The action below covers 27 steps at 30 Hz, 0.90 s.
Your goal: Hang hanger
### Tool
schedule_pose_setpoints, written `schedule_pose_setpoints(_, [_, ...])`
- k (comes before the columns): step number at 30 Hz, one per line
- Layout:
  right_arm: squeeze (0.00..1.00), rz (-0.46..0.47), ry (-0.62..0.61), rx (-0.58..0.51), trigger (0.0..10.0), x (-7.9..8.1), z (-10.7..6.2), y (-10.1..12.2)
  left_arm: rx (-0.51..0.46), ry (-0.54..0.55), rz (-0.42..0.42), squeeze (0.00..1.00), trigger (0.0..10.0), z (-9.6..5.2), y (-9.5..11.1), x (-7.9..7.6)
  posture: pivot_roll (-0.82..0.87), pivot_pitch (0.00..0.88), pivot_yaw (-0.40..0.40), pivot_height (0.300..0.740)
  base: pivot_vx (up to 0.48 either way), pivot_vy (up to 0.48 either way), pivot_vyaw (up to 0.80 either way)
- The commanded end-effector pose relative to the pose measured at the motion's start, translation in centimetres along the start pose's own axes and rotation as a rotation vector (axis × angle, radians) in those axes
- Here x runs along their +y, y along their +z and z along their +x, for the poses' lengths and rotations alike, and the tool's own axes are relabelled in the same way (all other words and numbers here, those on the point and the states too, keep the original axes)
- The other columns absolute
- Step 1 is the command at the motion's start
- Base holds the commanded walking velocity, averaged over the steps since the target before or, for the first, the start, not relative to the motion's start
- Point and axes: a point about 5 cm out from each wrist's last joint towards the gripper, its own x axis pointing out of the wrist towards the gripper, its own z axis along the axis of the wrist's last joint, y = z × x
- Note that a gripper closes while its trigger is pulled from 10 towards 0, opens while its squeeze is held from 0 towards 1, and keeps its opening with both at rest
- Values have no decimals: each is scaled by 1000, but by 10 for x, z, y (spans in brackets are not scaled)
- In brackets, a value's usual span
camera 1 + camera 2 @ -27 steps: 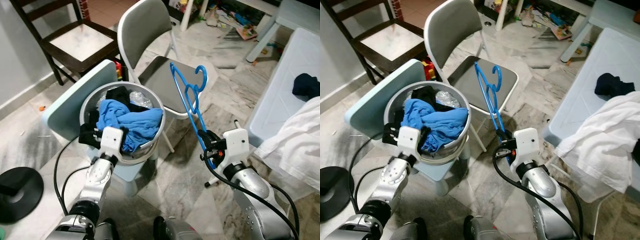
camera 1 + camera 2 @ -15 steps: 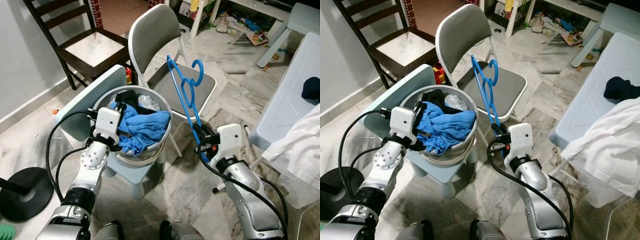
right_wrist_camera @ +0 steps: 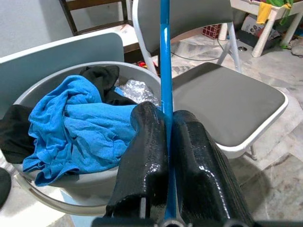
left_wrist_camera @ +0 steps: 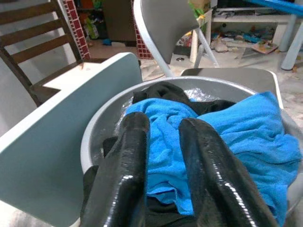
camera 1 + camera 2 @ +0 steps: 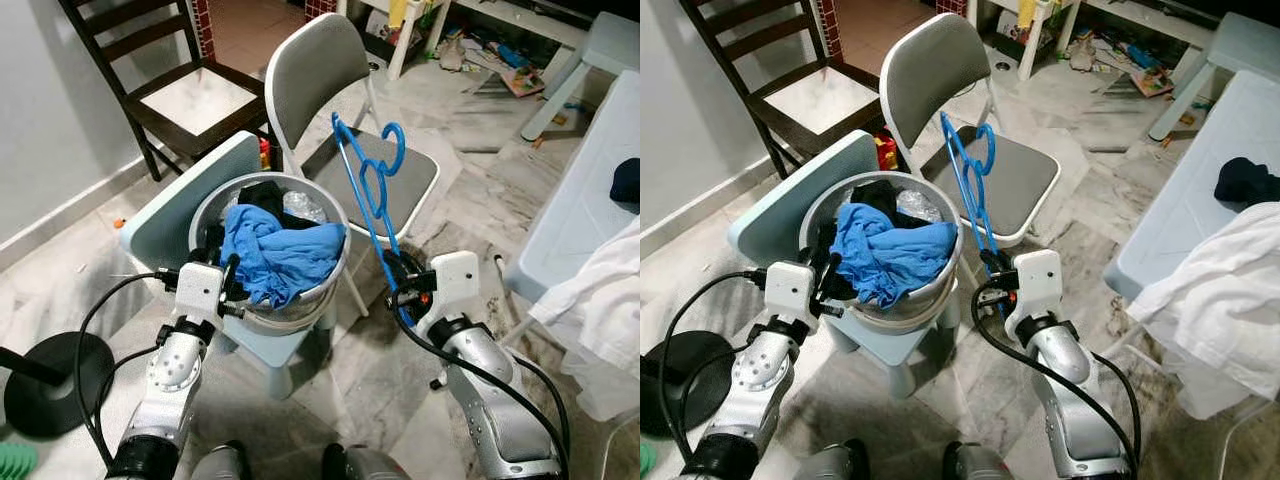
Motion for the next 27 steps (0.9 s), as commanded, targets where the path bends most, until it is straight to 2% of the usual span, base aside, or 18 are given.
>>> schedule_pose_setpoints(1, [0, -8, -5, -6, 10000, -1, 0, 0, -6, -29, -6, 90, 10000, -1, 2, -6, -189, 148, -56, 740, 0, 0, 0])
schedule_pose_setpoints(2, [0, -8, -4, -6, 10000, -2, 0, 0, -13, -37, -8, 0, 10000, 0, 3, -7, -189, 149, -57, 740, 289, 0, 0])
schedule_pose_setpoints(18, [0, -13, -2, -8, 10000, -1, -1, -1, 9, -44, -22, 0, 10000, -2, 5, -10, -199, 150, -55, 740, 386, 0, 0])
schedule_pose_setpoints(27, [0, -14, -4, -5, 10000, -2, -2, -2, 21, -49, -17, 0, 10000, -3, 4, -11, -201, 154, -58, 740, 0, 0, 0])
